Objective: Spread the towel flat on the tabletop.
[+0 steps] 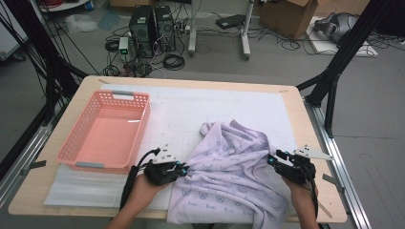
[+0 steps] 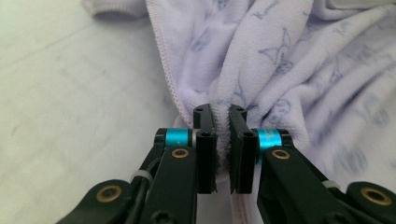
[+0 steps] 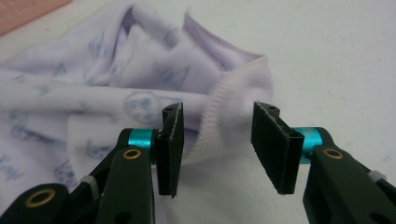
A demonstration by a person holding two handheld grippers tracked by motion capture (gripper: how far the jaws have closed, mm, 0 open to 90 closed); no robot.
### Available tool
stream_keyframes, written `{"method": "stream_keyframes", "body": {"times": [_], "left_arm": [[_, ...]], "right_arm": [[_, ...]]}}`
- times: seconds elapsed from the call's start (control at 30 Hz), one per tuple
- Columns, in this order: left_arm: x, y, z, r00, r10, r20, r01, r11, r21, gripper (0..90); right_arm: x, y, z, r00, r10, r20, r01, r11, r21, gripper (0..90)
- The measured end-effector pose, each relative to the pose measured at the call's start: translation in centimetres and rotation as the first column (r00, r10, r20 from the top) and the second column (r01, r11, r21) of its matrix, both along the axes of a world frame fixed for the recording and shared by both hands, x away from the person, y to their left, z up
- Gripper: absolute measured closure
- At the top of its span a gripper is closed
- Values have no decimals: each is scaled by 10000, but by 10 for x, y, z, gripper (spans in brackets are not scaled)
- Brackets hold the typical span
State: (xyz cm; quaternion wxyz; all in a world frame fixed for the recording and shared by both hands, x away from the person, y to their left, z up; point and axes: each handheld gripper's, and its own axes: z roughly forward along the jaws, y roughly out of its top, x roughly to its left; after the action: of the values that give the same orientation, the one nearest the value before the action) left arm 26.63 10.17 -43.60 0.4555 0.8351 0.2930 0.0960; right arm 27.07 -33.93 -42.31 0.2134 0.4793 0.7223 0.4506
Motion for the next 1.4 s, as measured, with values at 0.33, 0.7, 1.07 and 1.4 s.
{"method": "stream_keyframes", "body": {"times": [0.33, 0.7, 1.07, 1.4], "left_arm": [[0, 10, 11, 9991, 405, 122, -398, 9977, -540, 527], [78, -31, 29, 9946, 1026, 124, -1018, 9933, -545, 419], [121, -80, 35, 9917, 1281, 96, -1282, 9917, 80, 408], [150, -128, 3, 9807, 1649, -1052, -1495, 9787, 1406, 483]], "right_arm": [[38, 22, 9, 9992, -391, 55, 390, 9991, 173, 484], [69, 44, -9, 9882, 91, -1531, -254, 9941, -1053, 506], [8, 7, -10, 9776, 1125, -1777, -1444, 9734, -1781, 763], [-19, -11, -1, 9819, 1454, -1217, -1551, 9850, -749, 589]]}}
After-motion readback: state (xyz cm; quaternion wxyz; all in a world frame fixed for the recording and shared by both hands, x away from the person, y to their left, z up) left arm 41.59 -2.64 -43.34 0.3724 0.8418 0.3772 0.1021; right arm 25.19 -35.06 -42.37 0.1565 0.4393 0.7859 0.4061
